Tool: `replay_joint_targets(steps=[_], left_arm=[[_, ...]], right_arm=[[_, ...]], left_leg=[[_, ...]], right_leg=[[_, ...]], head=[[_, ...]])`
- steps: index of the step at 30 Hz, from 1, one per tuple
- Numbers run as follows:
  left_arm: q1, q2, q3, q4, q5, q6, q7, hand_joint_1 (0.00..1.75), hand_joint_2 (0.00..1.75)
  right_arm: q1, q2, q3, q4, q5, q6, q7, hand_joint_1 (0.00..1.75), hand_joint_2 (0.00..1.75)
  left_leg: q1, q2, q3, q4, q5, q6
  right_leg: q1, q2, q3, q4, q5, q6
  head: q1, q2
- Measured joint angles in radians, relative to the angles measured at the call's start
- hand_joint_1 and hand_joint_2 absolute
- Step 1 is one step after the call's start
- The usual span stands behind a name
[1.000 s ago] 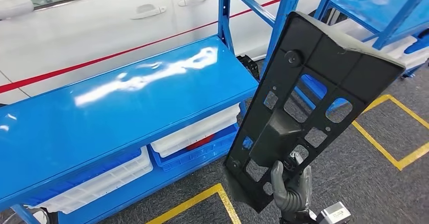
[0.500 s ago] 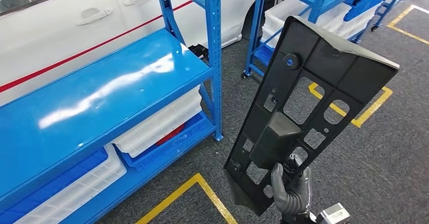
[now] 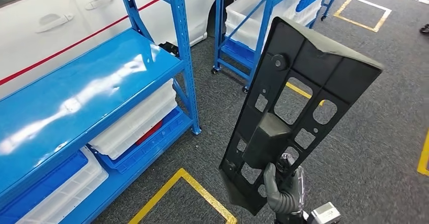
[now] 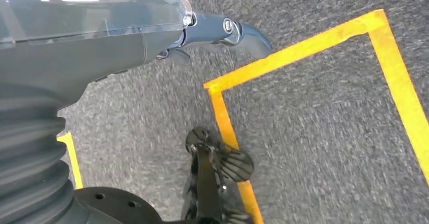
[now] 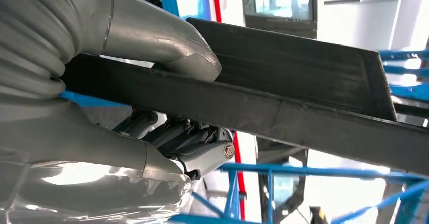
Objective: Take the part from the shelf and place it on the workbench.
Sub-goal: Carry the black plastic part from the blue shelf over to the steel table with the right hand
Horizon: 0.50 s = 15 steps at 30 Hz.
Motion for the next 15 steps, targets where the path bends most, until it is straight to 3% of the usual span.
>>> replay_joint_targets(steps=[1, 2, 3, 4, 6, 8, 10, 11, 12, 13, 15], left_arm=[[0.001, 0.000, 0.003, 0.000, 0.002, 0.000, -0.003, 0.00, 1.75], [0.001, 0.000, 0.005, 0.000, 0.002, -0.001, -0.006, 0.00, 1.75], [0.001, 0.000, 0.007, 0.000, 0.002, -0.001, -0.008, 0.00, 1.75], [0.000, 0.000, 0.008, 0.000, 0.003, -0.002, -0.010, 0.00, 1.75], [-0.002, 0.000, 0.010, 0.000, 0.003, -0.003, -0.012, 0.00, 1.75], [-0.003, -0.001, 0.012, -0.001, 0.009, -0.003, -0.016, 0.00, 1.75], [-0.006, -0.003, 0.019, -0.001, 0.017, -0.001, -0.017, 0.00, 1.75], [-0.007, -0.003, 0.022, -0.001, 0.019, 0.000, -0.016, 0.00, 1.75], [-0.007, -0.004, 0.025, -0.001, 0.020, 0.000, -0.015, 0.00, 1.75], [-0.006, -0.005, 0.027, -0.001, 0.021, 0.001, -0.013, 0.00, 1.75], [-0.002, -0.006, 0.032, -0.001, 0.023, 0.003, -0.009, 0.00, 1.75]], right_arm=[[-0.002, 0.000, 0.001, 0.003, 0.001, 0.003, 0.000, 1.75, 1.75], [-0.004, 0.000, 0.002, 0.006, 0.002, 0.006, 0.000, 1.75, 1.75], [-0.005, 0.001, 0.003, 0.008, 0.004, 0.010, 0.000, 1.75, 1.75], [-0.006, 0.001, 0.003, 0.010, 0.006, 0.015, 0.001, 1.75, 1.75], [-0.012, 0.005, 0.003, 0.011, 0.010, 0.020, 0.001, 1.75, 1.75], [-0.018, 0.011, 0.002, 0.011, 0.015, 0.028, 0.004, 1.75, 1.75], [-0.019, 0.020, 0.002, 0.011, 0.025, 0.041, 0.007, 1.75, 1.75], [-0.019, 0.025, 0.002, 0.011, 0.031, 0.048, 0.009, 1.75, 1.75], [-0.020, 0.031, 0.002, 0.012, 0.038, 0.053, 0.012, 1.75, 1.75], [-0.024, 0.037, 0.002, 0.014, 0.045, 0.057, 0.015, 1.75, 1.75], [-0.034, 0.050, 0.002, 0.020, 0.060, 0.061, 0.019, 1.75, 1.75]], left_leg=[[-0.001, 0.017, -0.011, 0.002, 0.007, 0.000], [-0.001, 0.033, -0.023, 0.005, 0.013, -0.002], [-0.001, 0.048, -0.035, 0.010, 0.018, -0.004], [0.000, 0.062, -0.047, 0.016, 0.022, -0.007], [-0.001, 0.087, -0.068, 0.035, 0.024, -0.016], [-0.003, 0.107, -0.078, 0.052, 0.023, -0.029], [-0.002, 0.127, -0.079, 0.057, 0.026, -0.042], [0.001, 0.123, -0.081, 0.062, 0.024, -0.050], [0.004, 0.104, -0.087, 0.075, 0.010, -0.058], [0.007, 0.075, -0.100, 0.106, -0.017, -0.064], [0.011, 0.015, -0.144, 0.220, -0.098, -0.069]], right_leg=[[-0.004, -0.009, -0.013, 0.061, -0.030, 0.006], [-0.009, -0.013, -0.015, 0.103, -0.036, 0.012], [-0.014, -0.017, -0.003, 0.114, -0.021, 0.018], [-0.019, -0.024, 0.027, 0.090, 0.005, 0.023], [-0.023, -0.064, 0.127, -0.036, 0.032, 0.030], [-0.016, -0.096, 0.188, -0.132, 0.018, 0.017], [-0.009, -0.085, 0.185, -0.148, 0.011, -0.008], [-0.008, -0.074, 0.180, -0.152, 0.016, -0.019], [-0.009, -0.064, 0.174, -0.154, 0.024, -0.029], [-0.010, -0.053, 0.166, -0.157, 0.033, -0.038], [-0.008, -0.031, 0.149, -0.158, 0.049, -0.050]], head=[[0.000, 0.000], [0.000, 0.000], [0.000, 0.000], [0.000, 0.000], [0.000, 0.000], [-0.001, 0.000], [-0.003, 0.000], [-0.002, 0.000], [-0.002, 0.000], [-0.003, 0.000], [-0.003, 0.000]])
